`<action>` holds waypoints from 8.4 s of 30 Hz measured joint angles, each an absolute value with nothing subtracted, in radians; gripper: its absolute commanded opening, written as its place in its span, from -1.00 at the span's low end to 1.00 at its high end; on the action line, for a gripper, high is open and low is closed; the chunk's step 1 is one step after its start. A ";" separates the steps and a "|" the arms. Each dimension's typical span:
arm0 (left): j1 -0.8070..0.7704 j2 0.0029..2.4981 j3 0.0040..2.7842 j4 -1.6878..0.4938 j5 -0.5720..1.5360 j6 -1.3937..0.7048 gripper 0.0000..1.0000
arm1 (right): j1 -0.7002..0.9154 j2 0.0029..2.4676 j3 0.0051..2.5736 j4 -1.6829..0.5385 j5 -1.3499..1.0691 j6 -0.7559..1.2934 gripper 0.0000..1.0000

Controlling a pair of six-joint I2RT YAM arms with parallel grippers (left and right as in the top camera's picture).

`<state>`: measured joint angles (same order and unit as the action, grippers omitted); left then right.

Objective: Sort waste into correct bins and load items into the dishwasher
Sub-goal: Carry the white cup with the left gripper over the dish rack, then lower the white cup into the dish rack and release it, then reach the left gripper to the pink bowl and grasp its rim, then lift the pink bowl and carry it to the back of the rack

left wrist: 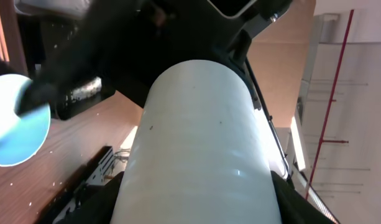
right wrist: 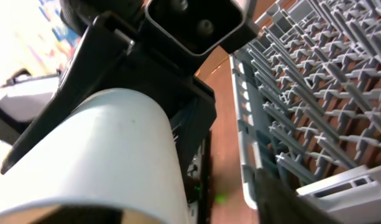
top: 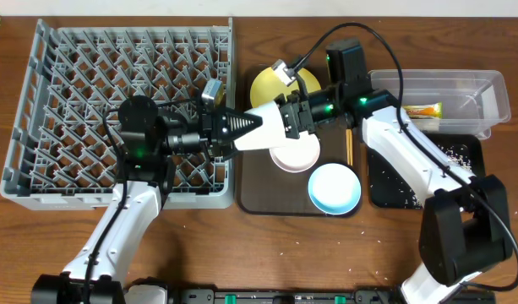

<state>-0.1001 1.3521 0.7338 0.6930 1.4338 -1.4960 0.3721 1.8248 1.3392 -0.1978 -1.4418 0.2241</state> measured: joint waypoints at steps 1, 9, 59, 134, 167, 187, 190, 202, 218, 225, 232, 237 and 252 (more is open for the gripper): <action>-0.100 1.352 0.734 0.693 1.434 -1.496 -0.31 | 0.370 1.826 1.339 -0.197 -1.441 0.228 0.67; -0.030 1.352 0.734 0.693 1.430 -1.434 -0.37 | 0.200 1.826 1.338 -0.213 -1.403 0.233 0.99; -0.165 1.475 1.336 -1.227 0.171 -0.489 -0.36 | 0.222 1.528 1.419 -0.797 -0.425 0.059 0.99; -0.526 1.637 1.450 -0.865 0.242 -0.360 0.70 | 0.071 1.453 1.393 -0.852 -0.408 0.179 0.98; -0.543 2.011 1.448 -0.794 0.182 -0.582 0.22 | 0.057 1.449 1.393 -0.878 -0.392 0.179 0.99; -0.547 2.064 1.448 -0.706 0.159 -0.739 -0.51 | 0.057 1.449 1.393 -0.878 -0.384 0.179 0.99; -0.547 2.066 1.448 -0.702 0.159 -0.735 -0.74 | 0.057 1.449 1.393 -0.878 -0.384 0.179 0.99; -0.548 2.047 1.448 -0.713 0.169 -0.699 -0.85 | 0.057 1.449 1.393 -0.878 -0.381 0.179 0.98; -0.552 1.620 1.447 -0.802 -0.142 -0.480 -0.85 | 0.057 1.449 1.393 -0.878 -0.380 0.179 0.98; -0.530 1.618 1.447 -0.885 -0.567 -0.451 -0.85 | 0.057 1.449 1.393 -0.878 -0.380 0.179 0.99; -0.495 1.618 1.447 -0.815 -0.897 -0.443 -0.85 | 0.057 1.449 1.393 -0.878 -0.378 0.179 0.99; -0.463 1.647 1.447 -0.610 -1.066 -0.369 -0.85 | 0.057 1.449 1.393 -0.878 -0.376 0.178 0.99; -0.341 1.978 1.444 0.181 -1.153 0.192 -0.85 | 0.057 1.449 1.393 -0.878 -0.372 0.178 0.99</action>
